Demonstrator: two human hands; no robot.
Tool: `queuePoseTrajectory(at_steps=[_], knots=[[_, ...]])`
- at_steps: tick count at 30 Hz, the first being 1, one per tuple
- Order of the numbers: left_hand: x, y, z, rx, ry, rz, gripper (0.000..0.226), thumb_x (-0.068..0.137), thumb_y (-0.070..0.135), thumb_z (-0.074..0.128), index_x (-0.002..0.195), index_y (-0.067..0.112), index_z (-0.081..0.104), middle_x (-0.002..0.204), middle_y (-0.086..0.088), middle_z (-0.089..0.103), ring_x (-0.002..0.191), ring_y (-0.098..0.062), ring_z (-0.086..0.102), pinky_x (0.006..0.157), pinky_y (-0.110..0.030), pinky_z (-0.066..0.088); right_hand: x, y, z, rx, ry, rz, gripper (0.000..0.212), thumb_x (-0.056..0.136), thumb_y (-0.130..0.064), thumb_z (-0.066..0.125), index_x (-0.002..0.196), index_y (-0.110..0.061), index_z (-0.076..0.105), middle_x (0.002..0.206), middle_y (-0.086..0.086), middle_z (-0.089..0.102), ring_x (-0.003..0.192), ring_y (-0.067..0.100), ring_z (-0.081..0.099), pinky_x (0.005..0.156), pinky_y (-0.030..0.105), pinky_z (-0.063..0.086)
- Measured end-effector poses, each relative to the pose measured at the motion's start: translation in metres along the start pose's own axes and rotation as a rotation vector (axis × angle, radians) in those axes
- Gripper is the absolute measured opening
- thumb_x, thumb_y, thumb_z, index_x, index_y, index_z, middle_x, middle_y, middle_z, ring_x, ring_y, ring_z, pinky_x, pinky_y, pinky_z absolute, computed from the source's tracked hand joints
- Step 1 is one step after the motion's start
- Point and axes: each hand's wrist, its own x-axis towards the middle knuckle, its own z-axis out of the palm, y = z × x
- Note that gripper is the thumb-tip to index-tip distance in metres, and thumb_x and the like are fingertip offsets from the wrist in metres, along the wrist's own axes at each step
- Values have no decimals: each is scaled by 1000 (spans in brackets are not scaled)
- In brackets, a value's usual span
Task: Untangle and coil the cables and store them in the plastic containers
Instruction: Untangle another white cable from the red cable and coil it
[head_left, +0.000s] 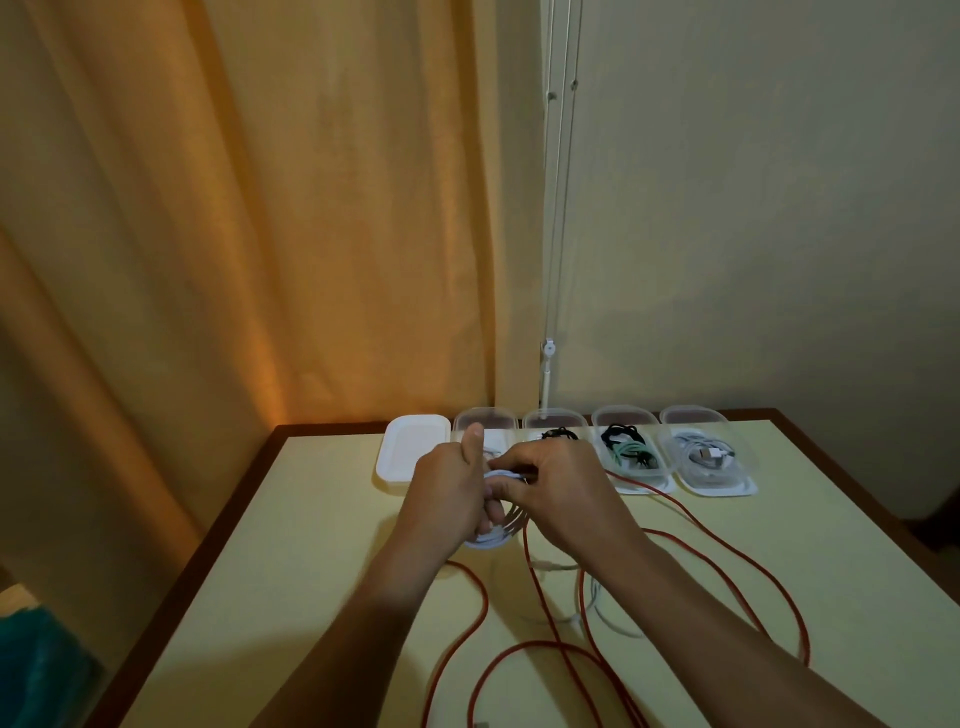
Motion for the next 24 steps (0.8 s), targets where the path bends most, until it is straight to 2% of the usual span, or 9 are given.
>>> queuePoseTrajectory(at_steps=[4,6,8,10,11,15,20,21,24], knots=[[2,-1,0,-122,101,26,55,108,33,25,86,-4,58,50,-9,59,33,-11,50,38,-17,40,-2,1,6,31,74,-70,9,87,-23,73,82,-19,80,72,-5,73,71,10,65,69,31,51],[2,-2,-12,-155,107,101,41,108,27,28,97,-2,55,58,-8,64,44,-10,58,43,-15,43,-4,4,6,51,141,-83,12,87,-23,73,77,-20,80,69,-8,71,69,9,64,64,25,48],[-5,-4,-19,-111,-8,140,33,107,24,32,100,6,59,75,-4,69,65,-8,64,59,-12,50,-6,10,3,63,201,-80,12,88,-23,74,78,-20,81,68,-10,71,69,7,64,62,20,46],[-15,-13,-17,-43,-175,157,42,107,31,31,98,12,68,83,0,73,79,-10,67,81,-24,54,-7,13,2,72,218,-101,13,89,-20,74,78,-20,81,64,-9,69,66,8,63,60,20,45],[-18,-20,-14,-77,-224,130,46,107,36,30,98,14,70,83,2,74,82,-10,68,85,-27,53,-8,15,3,72,221,-110,13,89,-19,74,77,-20,81,63,-8,68,65,10,62,61,24,46],[-23,-45,-6,-396,-289,141,44,104,33,37,97,-3,62,71,-3,55,72,-16,58,75,-28,51,-13,17,9,136,190,-49,12,88,-20,75,78,-22,81,66,-9,71,67,10,65,66,33,51],[-14,-60,8,-268,-150,167,37,107,28,31,87,14,58,57,11,45,61,-9,43,66,-30,35,-6,24,2,47,-72,55,17,96,-26,65,88,-29,80,75,0,74,70,16,65,68,35,51],[-11,-62,10,-249,-144,172,37,107,29,31,84,15,56,55,11,44,60,-11,41,65,-31,33,-3,27,0,2,-114,61,18,97,-27,63,91,-29,79,78,0,75,73,15,66,69,34,52],[-5,-69,16,-264,-177,202,38,107,28,31,77,15,50,52,10,39,57,-13,37,59,-28,32,5,36,-3,-14,-144,82,14,96,-24,66,95,-26,80,84,-15,75,80,0,67,71,16,50]])
